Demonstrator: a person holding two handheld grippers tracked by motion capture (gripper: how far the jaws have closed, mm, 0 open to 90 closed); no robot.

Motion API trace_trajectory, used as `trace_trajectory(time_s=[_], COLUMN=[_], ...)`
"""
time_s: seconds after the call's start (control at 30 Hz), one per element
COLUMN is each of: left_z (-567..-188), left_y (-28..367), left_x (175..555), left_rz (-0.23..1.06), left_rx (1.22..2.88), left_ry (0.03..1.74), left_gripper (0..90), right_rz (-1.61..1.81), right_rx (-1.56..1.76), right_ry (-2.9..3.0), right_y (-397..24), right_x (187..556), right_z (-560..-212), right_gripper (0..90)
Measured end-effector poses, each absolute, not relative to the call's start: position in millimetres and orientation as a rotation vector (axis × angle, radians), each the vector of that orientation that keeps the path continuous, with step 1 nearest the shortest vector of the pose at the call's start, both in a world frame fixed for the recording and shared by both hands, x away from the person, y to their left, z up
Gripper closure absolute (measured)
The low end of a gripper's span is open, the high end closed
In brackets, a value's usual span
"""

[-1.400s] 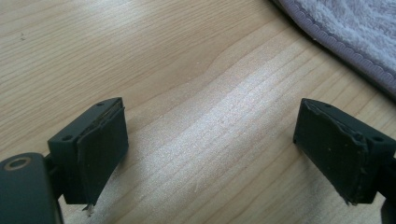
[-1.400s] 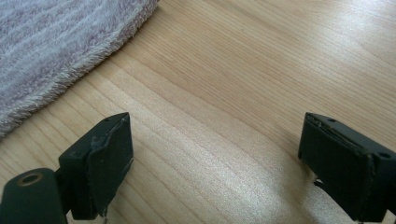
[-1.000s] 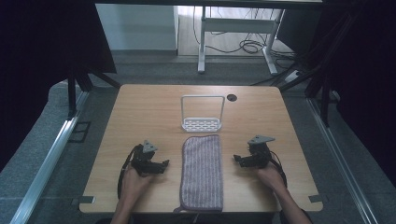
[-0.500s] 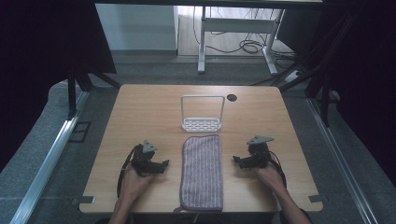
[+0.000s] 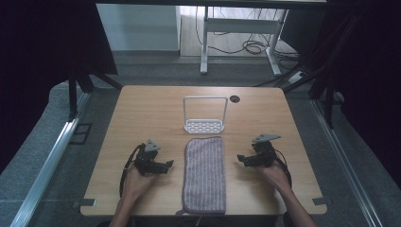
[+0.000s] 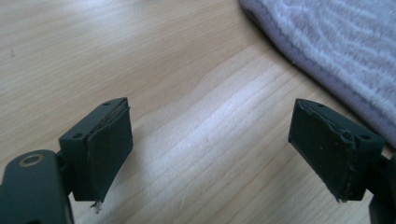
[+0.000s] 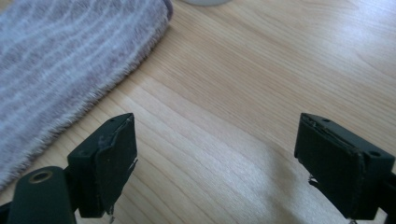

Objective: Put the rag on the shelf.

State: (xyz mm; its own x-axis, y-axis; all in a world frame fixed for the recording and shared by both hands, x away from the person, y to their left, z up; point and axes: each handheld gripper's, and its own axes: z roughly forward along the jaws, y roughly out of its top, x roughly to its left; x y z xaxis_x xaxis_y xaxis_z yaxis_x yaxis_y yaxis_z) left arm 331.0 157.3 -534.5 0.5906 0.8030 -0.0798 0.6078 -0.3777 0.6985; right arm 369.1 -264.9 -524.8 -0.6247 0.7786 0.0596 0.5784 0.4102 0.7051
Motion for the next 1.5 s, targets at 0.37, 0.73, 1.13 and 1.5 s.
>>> trace_trajectory(time_s=[0.37, 0.73, 1.13, 1.5], left_z=[-515.1, -514.4, -534.8, -533.2], left_y=[126.4, 91.4, 75.3, 70.5], left_x=[356.2, 389.4, 406.3, 399.4], left_rz=[0.354, 0.307, 0.28, 0.202], left_rx=[2.16, 2.216, 2.244, 2.222], left_ry=[1.017, 0.942, 0.935, 0.955], left_gripper=[13.3, 31.7, 42.3, 76.8], right_rz=[1.092, 1.071, 0.999, 1.01], right_rx=[1.133, 1.13, 1.132, 1.011], right_ry=[2.451, 2.493, 2.513, 2.567], right_y=[-240.8, -203.9, -184.8, -175.5], right_x=[382.2, 400.5, 415.6, 408.3], right_z=[-503.9, -504.8, -524.6, -529.3], right_gripper=[14.3, 33.5, 44.3, 82.8])
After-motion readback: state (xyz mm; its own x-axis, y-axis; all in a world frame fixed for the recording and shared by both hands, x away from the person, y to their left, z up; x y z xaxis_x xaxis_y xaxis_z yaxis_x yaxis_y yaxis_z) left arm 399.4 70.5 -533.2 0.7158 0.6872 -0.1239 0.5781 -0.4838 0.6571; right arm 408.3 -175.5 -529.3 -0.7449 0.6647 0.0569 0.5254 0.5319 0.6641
